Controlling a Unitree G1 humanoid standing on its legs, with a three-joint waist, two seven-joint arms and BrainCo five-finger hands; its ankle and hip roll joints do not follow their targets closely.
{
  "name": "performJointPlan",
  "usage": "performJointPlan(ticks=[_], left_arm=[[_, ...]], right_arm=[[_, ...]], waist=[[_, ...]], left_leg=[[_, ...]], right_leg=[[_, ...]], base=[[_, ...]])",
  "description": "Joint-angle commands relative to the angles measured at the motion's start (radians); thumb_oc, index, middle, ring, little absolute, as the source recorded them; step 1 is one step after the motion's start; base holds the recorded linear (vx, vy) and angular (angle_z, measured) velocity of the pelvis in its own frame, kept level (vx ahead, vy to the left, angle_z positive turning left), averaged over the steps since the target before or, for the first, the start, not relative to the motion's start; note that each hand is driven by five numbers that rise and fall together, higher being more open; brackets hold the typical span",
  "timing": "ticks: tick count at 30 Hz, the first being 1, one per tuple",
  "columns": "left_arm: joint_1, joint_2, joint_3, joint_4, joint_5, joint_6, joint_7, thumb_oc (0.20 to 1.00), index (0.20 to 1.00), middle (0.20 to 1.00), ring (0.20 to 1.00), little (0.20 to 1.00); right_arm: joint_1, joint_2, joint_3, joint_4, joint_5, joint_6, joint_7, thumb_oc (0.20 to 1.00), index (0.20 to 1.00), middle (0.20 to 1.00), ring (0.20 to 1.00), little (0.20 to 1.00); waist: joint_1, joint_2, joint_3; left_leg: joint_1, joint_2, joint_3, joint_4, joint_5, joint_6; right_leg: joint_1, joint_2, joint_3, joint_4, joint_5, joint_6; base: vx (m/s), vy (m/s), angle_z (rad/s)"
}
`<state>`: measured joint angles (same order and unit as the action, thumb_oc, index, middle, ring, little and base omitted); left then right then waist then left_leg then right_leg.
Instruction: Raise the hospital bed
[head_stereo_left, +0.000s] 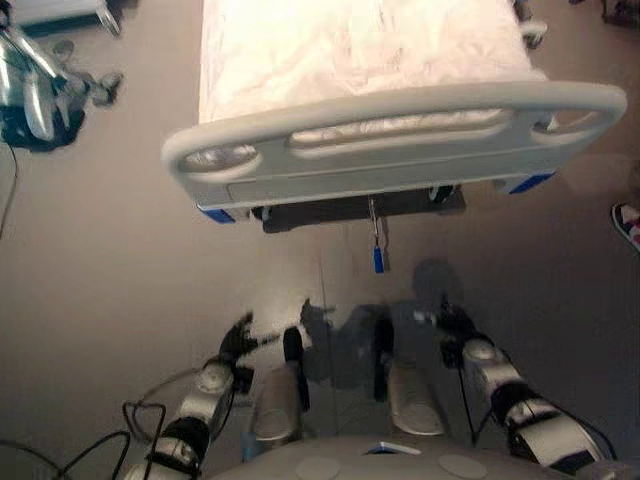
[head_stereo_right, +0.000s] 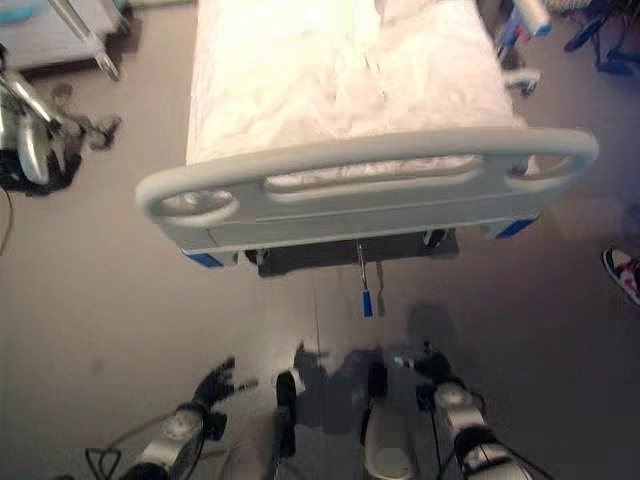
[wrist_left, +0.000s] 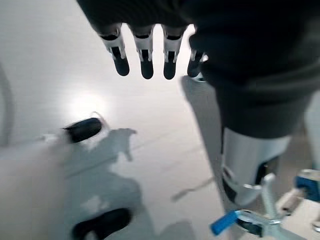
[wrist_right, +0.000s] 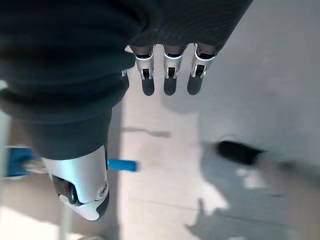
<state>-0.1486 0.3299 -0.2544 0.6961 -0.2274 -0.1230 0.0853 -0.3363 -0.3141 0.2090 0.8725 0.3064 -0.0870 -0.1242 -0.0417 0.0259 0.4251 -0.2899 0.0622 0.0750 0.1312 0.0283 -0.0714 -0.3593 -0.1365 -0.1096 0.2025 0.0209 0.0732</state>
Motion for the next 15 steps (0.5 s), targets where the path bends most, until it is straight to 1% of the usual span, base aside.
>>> performJointPlan(ticks=[1,2,3,4,7,9,10,13,15], left_arm=[[0.007,0.032,0.016,-0.091,-0.074,-0.030,0.045,1.000,1.000,1.000,1.000,1.000],[0.007,0.032,0.017,-0.092,-0.074,-0.029,0.045,1.000,1.000,1.000,1.000,1.000],[0.003,0.038,0.018,-0.129,-0.085,-0.030,0.051,1.000,1.000,1.000,1.000,1.000],[-0.004,0.051,0.030,-0.212,-0.110,-0.038,0.070,1.000,1.000,1.000,1.000,1.000],[-0.013,0.061,0.042,-0.307,-0.155,-0.051,0.086,1.000,1.000,1.000,1.000,1.000],[-0.020,0.079,0.038,-0.368,-0.172,-0.059,0.090,1.000,1.000,1.000,1.000,1.000],[-0.021,0.079,0.039,-0.368,-0.172,-0.059,0.090,1.000,1.000,1.000,1.000,1.000],[-0.039,0.127,0.020,-0.492,-0.192,-0.069,0.094,1.000,1.000,1.000,1.000,1.000],[-0.060,0.148,0.008,-0.541,-0.205,-0.076,0.097,1.000,1.000,1.000,1.000,1.000]], right_arm=[[-0.023,-0.021,0.036,-0.077,0.069,-0.041,-0.041,1.000,1.000,1.000,1.000,1.000],[-0.024,-0.021,0.036,-0.077,0.069,-0.041,-0.041,1.000,1.000,1.000,1.000,1.000],[-0.040,-0.024,0.038,-0.098,0.078,-0.044,-0.046,1.000,1.000,1.000,1.000,1.000],[-0.070,-0.027,0.037,-0.154,0.115,-0.054,-0.055,1.000,1.000,1.000,1.000,1.000],[-0.113,-0.032,0.040,-0.214,0.163,-0.066,-0.074,1.000,1.000,1.000,1.000,1.000],[-0.133,-0.040,0.049,-0.252,0.188,-0.073,-0.080,1.000,1.000,1.000,1.000,1.000],[-0.133,-0.040,0.049,-0.252,0.188,-0.073,-0.080,1.000,1.000,1.000,1.000,1.000],[-0.173,-0.055,0.064,-0.318,0.239,-0.088,-0.090,1.000,1.000,1.000,1.000,1.000],[-0.209,-0.061,0.071,-0.333,0.278,-0.099,-0.092,1.000,1.000,1.000,1.000,1.000]], waist=[[-0.015,-0.024,0.005],[-0.014,-0.025,0.004],[-0.015,-0.024,0.017],[-0.015,-0.020,0.053],[-0.016,-0.013,0.094],[-0.015,-0.010,0.095],[-0.015,-0.010,0.095],[-0.014,-0.006,0.095],[-0.012,-0.005,0.095]], left_leg=[[-0.085,-0.006,-0.062,0.087,-0.017,0.026],[-0.089,-0.006,-0.061,0.089,-0.018,0.026],[-0.115,-0.005,-0.060,0.100,-0.016,0.025],[-0.170,-0.005,-0.058,0.125,-0.012,0.025],[-0.245,-0.007,-0.057,0.151,-0.009,0.022],[-0.300,-0.006,-0.054,0.164,-0.008,0.023],[-0.301,-0.006,-0.054,0.165,-0.008,0.023],[-0.405,-0.007,-0.055,0.203,-0.011,0.020],[-0.447,-0.008,-0.057,0.216,-0.012,0.018]], right_leg=[[-0.084,-0.017,0.018,0.048,0.016,0.055],[-0.088,-0.017,0.019,0.050,0.016,0.054],[-0.115,-0.016,0.022,0.059,0.018,0.054],[-0.168,-0.018,0.025,0.084,0.022,0.053],[-0.249,-0.020,0.033,0.117,0.024,0.054],[-0.307,-0.022,0.037,0.130,0.026,0.053],[-0.308,-0.022,0.037,0.131,0.026,0.053],[-0.409,-0.027,0.039,0.164,0.024,0.050],[-0.445,-0.032,0.040,0.177,0.024,0.050]], base=[[-0.09,-0.004,-0.04],[-0.08,-0.008,-0.11],[-0.14,-0.025,-0.09],[-0.17,-0.025,-0.08],[-0.12,-0.005,-0.01],[-0.06,0.010,-0.03],[0.00,0.000,0.00],[-0.04,-0.019,0.00],[-0.02,-0.037,0.03]])
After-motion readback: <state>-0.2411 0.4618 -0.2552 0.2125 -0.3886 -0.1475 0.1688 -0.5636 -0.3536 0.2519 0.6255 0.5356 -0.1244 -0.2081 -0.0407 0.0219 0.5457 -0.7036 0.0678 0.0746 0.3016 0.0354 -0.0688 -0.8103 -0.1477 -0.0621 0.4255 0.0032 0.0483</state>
